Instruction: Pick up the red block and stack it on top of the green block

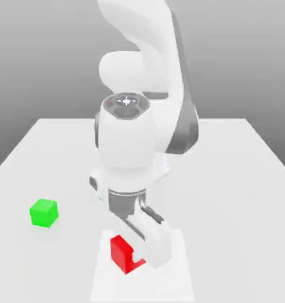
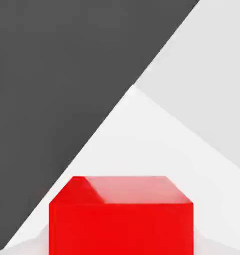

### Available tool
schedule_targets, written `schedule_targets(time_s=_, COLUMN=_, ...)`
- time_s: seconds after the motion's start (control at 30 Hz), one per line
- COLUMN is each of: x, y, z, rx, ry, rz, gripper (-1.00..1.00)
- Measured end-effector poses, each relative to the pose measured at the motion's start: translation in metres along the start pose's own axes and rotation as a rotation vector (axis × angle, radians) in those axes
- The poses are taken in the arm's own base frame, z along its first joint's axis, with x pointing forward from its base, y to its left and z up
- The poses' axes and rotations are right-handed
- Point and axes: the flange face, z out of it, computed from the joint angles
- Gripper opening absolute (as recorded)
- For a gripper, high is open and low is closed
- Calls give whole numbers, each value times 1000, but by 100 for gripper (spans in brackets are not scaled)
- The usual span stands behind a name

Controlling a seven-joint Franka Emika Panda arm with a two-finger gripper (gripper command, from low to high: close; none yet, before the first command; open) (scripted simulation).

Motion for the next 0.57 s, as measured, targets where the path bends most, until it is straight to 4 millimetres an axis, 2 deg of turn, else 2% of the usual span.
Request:
schedule_targets(time_s=0.07, x=68, y=11, z=-3, rx=-6, ry=3, rz=224, gripper=-100)
schedule_targets(time_s=0.13, x=134, y=33, z=-8, rx=-10, ry=0, rz=467, gripper=-100)
schedule_targets(time_s=0.2, x=174, y=61, z=-13, rx=-7, ry=-12, rz=665, gripper=-100)
schedule_targets(time_s=0.27, x=203, y=88, z=-12, rx=-3, ry=-29, rz=839, gripper=-100)
schedule_targets(time_s=0.3, x=210, y=95, z=-6, rx=-2, ry=-33, rz=884, gripper=-100)
schedule_targets(time_s=0.47, x=215, y=102, z=37, rx=-1, ry=-38, rz=929, gripper=-100)
schedule_targets(time_s=0.5, x=214, y=102, z=44, rx=-1, ry=-38, rz=928, gripper=100)
schedule_targets(time_s=0.57, x=214, y=102, z=44, rx=-1, ry=-38, rz=928, gripper=100)
